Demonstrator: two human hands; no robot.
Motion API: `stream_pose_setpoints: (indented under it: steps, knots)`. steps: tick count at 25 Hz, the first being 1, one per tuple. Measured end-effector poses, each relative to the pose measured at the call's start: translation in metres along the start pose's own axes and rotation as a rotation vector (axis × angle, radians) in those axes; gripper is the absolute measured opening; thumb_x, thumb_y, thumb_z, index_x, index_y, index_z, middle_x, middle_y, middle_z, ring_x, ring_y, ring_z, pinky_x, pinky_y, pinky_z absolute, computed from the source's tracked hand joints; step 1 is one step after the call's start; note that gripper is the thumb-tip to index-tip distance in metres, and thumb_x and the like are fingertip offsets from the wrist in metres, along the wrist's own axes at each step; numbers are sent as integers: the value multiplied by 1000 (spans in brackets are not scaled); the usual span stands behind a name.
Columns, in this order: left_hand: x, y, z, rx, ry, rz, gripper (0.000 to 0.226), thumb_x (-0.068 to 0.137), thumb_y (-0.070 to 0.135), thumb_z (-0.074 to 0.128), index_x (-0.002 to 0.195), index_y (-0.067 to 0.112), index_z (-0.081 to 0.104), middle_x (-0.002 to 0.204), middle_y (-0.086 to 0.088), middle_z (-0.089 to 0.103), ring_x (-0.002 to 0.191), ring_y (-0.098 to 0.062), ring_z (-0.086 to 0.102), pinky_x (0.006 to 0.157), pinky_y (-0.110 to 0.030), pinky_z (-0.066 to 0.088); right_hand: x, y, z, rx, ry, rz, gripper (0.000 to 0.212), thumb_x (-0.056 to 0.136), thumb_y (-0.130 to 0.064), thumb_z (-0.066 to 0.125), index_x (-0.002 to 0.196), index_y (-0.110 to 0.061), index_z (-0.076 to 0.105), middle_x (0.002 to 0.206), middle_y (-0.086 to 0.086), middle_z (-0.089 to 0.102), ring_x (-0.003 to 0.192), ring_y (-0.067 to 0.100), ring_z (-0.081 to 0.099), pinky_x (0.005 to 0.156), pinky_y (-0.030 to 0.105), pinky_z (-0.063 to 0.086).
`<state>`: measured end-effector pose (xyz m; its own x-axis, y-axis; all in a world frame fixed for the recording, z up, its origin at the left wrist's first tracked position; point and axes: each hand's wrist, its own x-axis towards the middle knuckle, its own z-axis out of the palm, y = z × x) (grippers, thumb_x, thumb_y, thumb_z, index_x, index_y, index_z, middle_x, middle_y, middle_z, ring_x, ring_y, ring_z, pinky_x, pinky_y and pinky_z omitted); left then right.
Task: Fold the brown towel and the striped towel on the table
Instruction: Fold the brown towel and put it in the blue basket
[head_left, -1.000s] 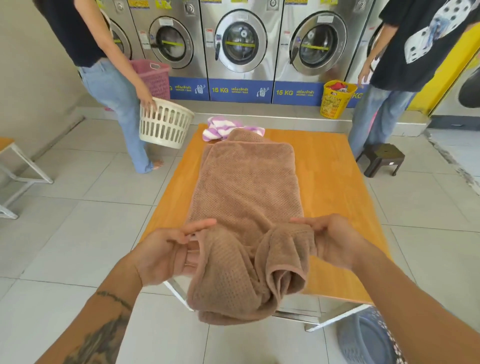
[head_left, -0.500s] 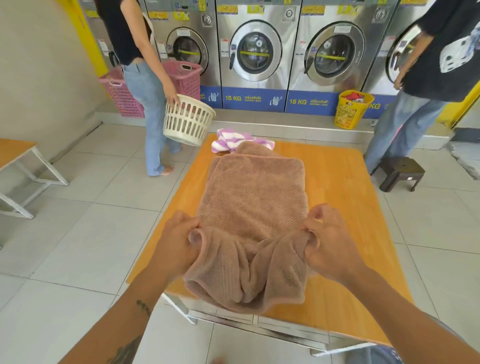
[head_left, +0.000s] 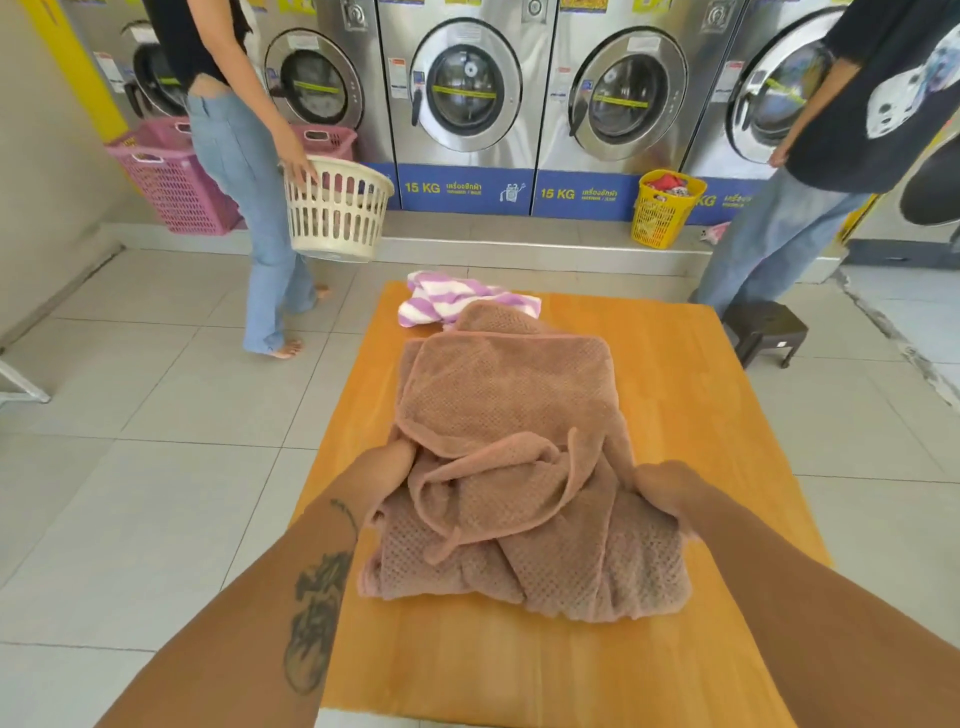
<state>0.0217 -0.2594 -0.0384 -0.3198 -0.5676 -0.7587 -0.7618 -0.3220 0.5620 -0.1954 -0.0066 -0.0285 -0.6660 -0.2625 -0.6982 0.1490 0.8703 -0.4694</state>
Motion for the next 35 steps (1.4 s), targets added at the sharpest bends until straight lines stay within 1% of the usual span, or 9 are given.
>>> stream_pose_setpoints:
  steps: [3, 5, 12, 17, 20, 23, 27, 32, 35]
  knots:
    - [3, 1, 1, 118, 74, 190, 58, 97, 45, 51, 147, 18, 41, 127, -9, 59, 107, -31, 59, 76, -35, 43, 8, 5, 6, -330, 231, -186, 51, 93, -45, 47, 135, -19, 38, 90, 9, 59, 74, 28, 59, 61, 36, 49]
    - [4, -7, 3, 105, 46, 380, 64, 99, 39, 54, 155, 36, 23, 153, 3, 41, 134, -27, 46, 92, -35, 42, 15, 15, 14, -384, 270, -337, 58, 89, -38, 44, 143, -33, 26, 96, 10, 58, 74, 31, 60, 60, 39, 50]
    - [19, -52, 6, 68, 157, 736, 32, 103, 17, 45, 113, 47, 50, 118, 14, 60, 106, -11, 61, 85, -38, 55, -1, 12, 28, -659, 369, -481, 72, 86, -25, 50, 147, -40, 16, 125, 10, 41, 106, 33, 47, 82, 42, 48]
    - [1, -67, 0, 466, 259, 1067, 65, 80, 10, 57, 139, 36, 47, 142, 8, 32, 133, -12, 29, 108, -35, 26, -16, -15, 40, -840, 274, -727, 76, 73, -24, 50, 145, -43, 33, 148, 4, 21, 135, 35, 23, 105, 52, 38]
    - [-6, -38, 6, 740, 176, 1099, 37, 81, 27, 59, 117, 38, 61, 143, 14, 31, 136, -11, 18, 111, -40, 15, -5, -26, 43, -675, 222, -691, 46, 82, -21, 42, 123, -35, 59, 137, 4, 38, 129, 33, 33, 100, 49, 42]
    - [11, -3, 9, 552, 210, 1023, 5, 88, 29, 56, 84, 30, 60, 113, 12, 55, 114, -15, 44, 98, -39, 35, 8, -42, 35, -354, 431, -675, 22, 88, -16, 46, 98, -23, 65, 109, 7, 54, 98, 29, 56, 78, 41, 51]
    - [24, 53, 4, 235, 424, 567, 38, 95, 33, 52, 132, 24, 48, 132, -9, 47, 123, -32, 48, 100, -51, 44, 10, -61, 19, -154, 540, -482, 38, 94, -27, 52, 132, -21, 50, 128, 12, 49, 110, 34, 55, 87, 49, 52]
    - [-2, 20, 31, 455, 544, 1185, 31, 89, 15, 54, 120, 19, 53, 110, 2, 48, 100, -16, 49, 84, -35, 46, -16, -35, 49, -495, 540, -702, 42, 93, -31, 45, 135, -27, 49, 133, 8, 49, 121, 31, 48, 95, 48, 45]
    - [8, -10, 59, 801, 288, 1050, 45, 96, 43, 42, 140, 35, 41, 137, 0, 40, 125, -22, 41, 107, -44, 37, -8, -11, 68, -888, 317, -473, 61, 95, -60, 21, 153, -48, 9, 166, -1, 1, 150, 35, 2, 112, 65, 13]
